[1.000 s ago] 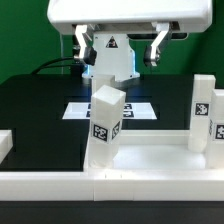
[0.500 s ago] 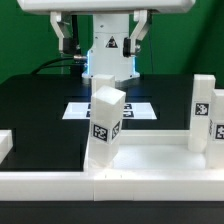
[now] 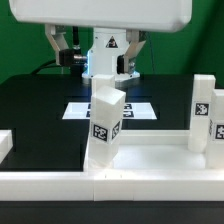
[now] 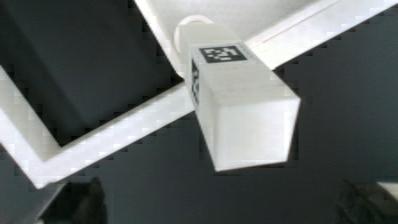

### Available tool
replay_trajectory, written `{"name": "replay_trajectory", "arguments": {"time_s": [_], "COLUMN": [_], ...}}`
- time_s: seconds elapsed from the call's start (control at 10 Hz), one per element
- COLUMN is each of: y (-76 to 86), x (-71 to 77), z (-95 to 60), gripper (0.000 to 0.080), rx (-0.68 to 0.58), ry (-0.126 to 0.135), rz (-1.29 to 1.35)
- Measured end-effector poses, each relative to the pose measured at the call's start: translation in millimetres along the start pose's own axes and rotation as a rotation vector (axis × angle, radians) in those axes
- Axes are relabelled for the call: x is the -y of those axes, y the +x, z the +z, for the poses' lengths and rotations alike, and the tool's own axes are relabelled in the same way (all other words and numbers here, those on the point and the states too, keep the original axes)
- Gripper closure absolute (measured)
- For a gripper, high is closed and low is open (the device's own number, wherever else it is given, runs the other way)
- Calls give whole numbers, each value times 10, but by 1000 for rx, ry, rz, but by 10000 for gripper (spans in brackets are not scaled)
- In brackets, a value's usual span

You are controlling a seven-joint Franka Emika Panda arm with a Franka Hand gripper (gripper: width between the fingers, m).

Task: Assemble desk

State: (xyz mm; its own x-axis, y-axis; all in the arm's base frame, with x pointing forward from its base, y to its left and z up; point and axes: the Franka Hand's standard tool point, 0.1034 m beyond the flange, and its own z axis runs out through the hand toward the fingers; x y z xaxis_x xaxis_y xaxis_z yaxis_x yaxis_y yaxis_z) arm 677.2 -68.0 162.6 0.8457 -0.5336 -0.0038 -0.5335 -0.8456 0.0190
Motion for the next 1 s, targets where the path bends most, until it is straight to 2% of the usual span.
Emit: {"name": "replay_trajectory", "arguments": {"time_s": [0.2,0.5,0.7,0.8,1.0], "y": [-19,-44,-64,-79,-70], "x": [42,99,126,109,95], "z": [132,308,360,388,385], "gripper": [151,151,151,151,174], "rx": [-3,-23,-42,-45,-45], "ry": [-20,-24,-24,-34,-34], "rz": [16,20,21,17,19]}}
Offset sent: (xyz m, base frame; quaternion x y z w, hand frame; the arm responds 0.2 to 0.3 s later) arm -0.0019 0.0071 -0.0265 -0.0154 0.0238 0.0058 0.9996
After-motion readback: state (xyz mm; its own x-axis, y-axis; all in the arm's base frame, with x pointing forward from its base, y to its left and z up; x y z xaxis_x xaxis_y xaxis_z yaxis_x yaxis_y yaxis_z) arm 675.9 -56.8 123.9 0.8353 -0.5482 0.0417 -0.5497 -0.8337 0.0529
